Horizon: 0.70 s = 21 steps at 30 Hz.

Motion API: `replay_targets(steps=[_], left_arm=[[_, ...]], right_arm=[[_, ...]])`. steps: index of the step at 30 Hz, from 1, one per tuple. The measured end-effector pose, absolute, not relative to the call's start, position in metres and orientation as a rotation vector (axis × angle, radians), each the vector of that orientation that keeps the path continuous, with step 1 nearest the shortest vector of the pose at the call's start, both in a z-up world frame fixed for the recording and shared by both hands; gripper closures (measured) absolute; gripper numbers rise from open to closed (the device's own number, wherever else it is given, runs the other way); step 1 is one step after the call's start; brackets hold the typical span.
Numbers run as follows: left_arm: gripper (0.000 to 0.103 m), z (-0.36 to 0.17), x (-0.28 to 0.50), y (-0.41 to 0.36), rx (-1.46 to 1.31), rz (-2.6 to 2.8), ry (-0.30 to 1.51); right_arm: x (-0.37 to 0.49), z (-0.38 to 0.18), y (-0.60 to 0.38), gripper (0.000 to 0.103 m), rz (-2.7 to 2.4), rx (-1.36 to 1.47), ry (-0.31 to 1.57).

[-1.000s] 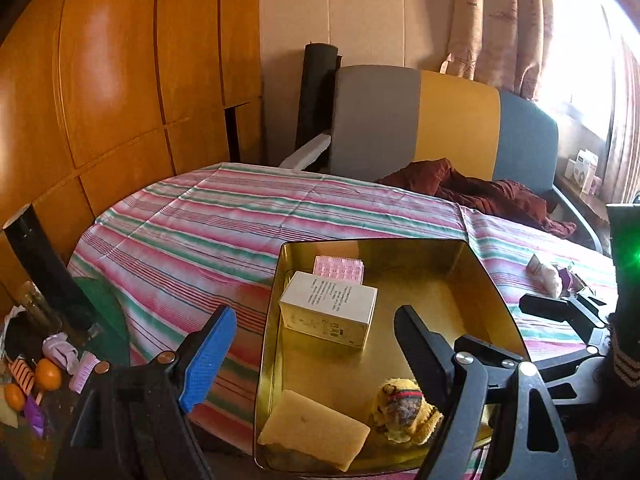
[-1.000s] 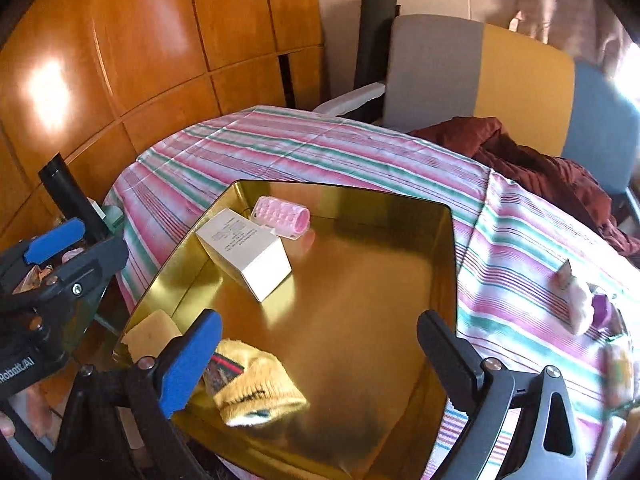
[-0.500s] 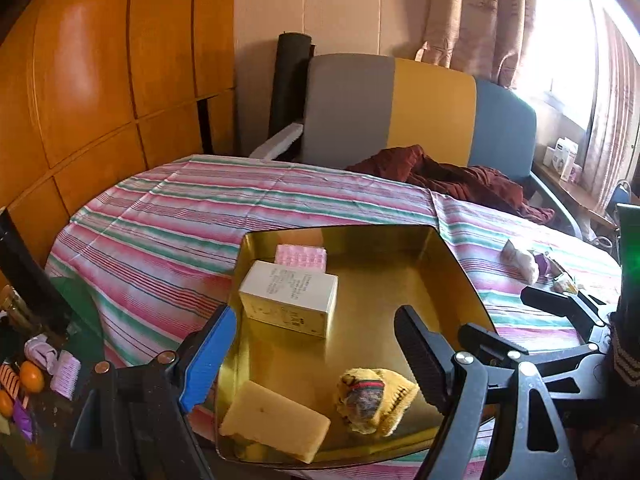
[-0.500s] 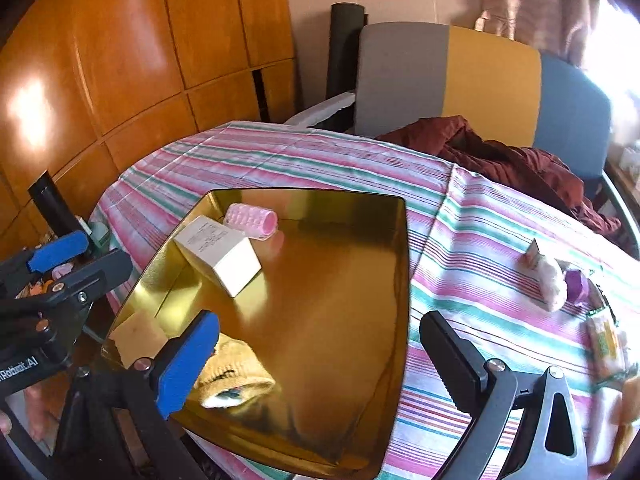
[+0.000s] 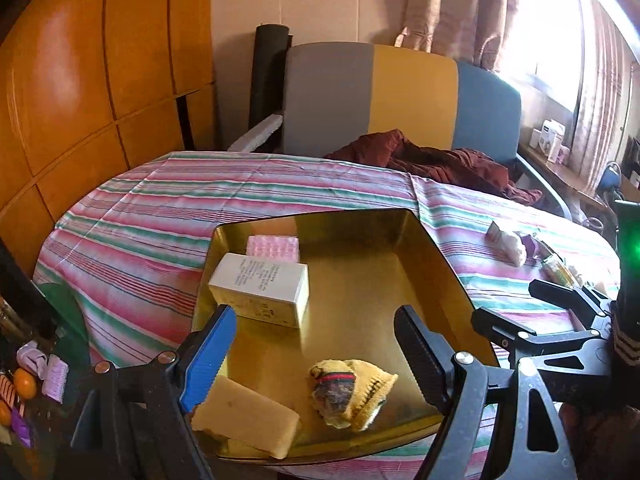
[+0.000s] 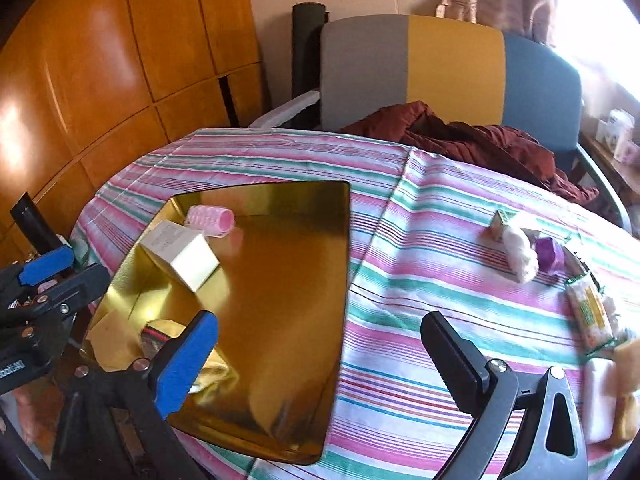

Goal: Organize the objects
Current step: 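Move both tools back toward the sponges on the cloth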

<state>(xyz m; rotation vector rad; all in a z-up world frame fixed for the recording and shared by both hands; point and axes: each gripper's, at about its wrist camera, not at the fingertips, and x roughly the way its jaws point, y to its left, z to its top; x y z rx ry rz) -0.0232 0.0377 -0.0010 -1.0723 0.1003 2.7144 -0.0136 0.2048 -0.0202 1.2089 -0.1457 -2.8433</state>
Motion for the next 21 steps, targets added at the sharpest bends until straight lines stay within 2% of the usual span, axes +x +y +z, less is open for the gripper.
replay_targets(steps=[13, 21], left_arm=[[0.020, -0.002, -0.019, 0.086, -1.045, 2.545, 0.181], [0.020, 0.002, -0.017, 0.124, -1.006, 2.444, 0.249]], right_arm=[[0.009, -0.040, 0.254, 0.001, -2.916, 1.327, -0.225], [0.039, -0.055, 0.309, 0.001, -2.990, 1.437, -0.357]])
